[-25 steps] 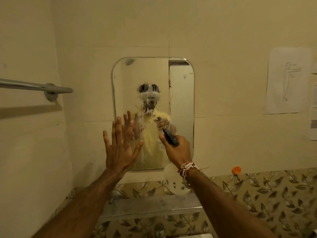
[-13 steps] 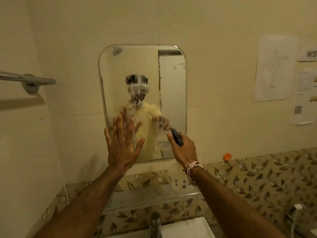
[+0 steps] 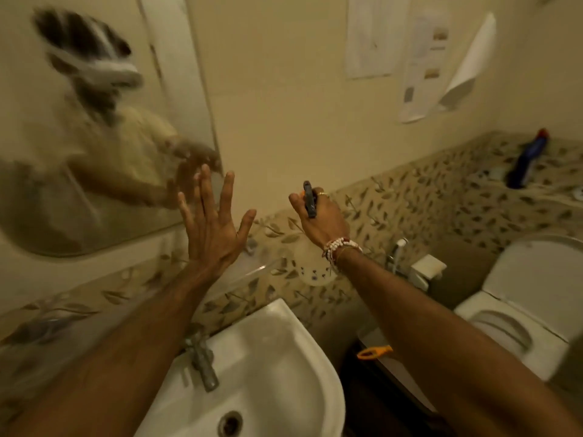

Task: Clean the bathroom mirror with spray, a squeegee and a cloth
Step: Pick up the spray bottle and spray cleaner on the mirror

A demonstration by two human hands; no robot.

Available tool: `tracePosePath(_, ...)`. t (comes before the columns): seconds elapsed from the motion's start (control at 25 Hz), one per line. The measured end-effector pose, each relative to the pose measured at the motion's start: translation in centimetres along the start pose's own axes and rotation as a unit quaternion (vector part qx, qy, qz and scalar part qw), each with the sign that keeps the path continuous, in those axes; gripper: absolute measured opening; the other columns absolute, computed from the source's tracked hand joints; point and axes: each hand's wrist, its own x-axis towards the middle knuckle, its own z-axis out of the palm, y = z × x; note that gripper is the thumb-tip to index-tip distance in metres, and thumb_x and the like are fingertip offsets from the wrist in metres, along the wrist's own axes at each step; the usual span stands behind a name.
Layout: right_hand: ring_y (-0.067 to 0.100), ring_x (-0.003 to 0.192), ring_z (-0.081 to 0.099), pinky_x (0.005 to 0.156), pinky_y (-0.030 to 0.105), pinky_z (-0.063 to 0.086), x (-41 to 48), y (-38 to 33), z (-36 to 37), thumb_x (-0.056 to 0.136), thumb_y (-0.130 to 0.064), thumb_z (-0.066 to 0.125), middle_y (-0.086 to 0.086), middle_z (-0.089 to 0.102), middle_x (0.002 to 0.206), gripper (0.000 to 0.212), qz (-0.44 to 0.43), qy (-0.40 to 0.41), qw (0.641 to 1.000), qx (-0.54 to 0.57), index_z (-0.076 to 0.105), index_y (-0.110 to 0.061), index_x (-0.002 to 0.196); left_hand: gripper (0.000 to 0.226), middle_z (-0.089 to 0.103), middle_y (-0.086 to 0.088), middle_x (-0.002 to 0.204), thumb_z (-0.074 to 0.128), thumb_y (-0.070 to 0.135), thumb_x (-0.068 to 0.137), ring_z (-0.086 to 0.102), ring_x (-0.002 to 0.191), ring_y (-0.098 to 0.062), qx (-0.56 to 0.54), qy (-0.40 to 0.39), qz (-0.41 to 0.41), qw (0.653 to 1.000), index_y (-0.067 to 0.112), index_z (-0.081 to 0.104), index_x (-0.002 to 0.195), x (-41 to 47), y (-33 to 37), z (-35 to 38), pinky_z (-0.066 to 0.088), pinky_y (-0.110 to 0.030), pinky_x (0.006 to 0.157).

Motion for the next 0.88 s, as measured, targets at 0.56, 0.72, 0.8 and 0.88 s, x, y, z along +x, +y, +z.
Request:
tracePosePath(0.56, 0.013, 0.078, 0.058, 0.054, 0.016, 0.031, 5.5, 29.4, -0.6, 0.078, -0.073, 0.064, -0.024, 0.051, 0.086, 0.068, 0.106, -0.017, 0.994, -0.015, 0.055, -0.022, 0.122, 0.079, -0.01, -0.009, 0.176, 0.035, 0.065, 0.104, -0.01, 0.162, -0.026, -0.105, -0.165, 0.04, 0.98, 0.032, 0.001, 0.168, -3.6, 19.8, 25.5, -0.001, -0.063, 0.127)
tracePosePath(0.72, 0.019, 0.098, 0.062, 0.074, 0.023, 0.04, 3.7, 37.3, 1.9, 0.078, -0.067, 0.07, 0.002, 0.066, 0.114, 0.077, 0.143, -0.049, 0.988, -0.008, 0.05, -0.021, 0.137, 0.08, -0.007, -0.011, 0.176, 0.03, 0.066, 0.103, -0.007, 0.162, -0.028, -0.097, -0.231, 0.048, 0.967, 0.028, 0.003, 0.168, -7.6, 20.6, 32.7, 0.005, -0.064, 0.126)
tracePosePath(0.8, 0.018, 0.104, 0.06, 0.079, 0.026, 0.04, 2.5, 40.8, 3.5, 0.078, -0.064, 0.072, 0.007, 0.064, 0.123, 0.081, 0.17, -0.071, 0.983, -0.008, 0.047, -0.02, 0.141, 0.082, -0.005, -0.013, 0.176, 0.03, 0.067, 0.103, -0.002, 0.163, -0.03, -0.089, -0.25, 0.067, 0.962, 0.026, 0.003, 0.168, -9.7, 20.3, 36.3, 0.01, -0.065, 0.125)
tracePosePath(0.88, 0.024, 0.109, 0.061, 0.081, 0.029, 0.044, 0.8, 44.4, 5.5, 0.076, -0.064, 0.073, 0.009, 0.063, 0.123, 0.082, 0.215, -0.098, 0.971, -0.022, 0.048, -0.019, 0.14, 0.082, -0.006, -0.014, 0.176, 0.027, 0.068, 0.103, 0.001, 0.163, -0.032, -0.075, -0.267, 0.083, 0.957, 0.026, 0.001, 0.168, -11.8, 20.0, 39.5, 0.011, -0.065, 0.126)
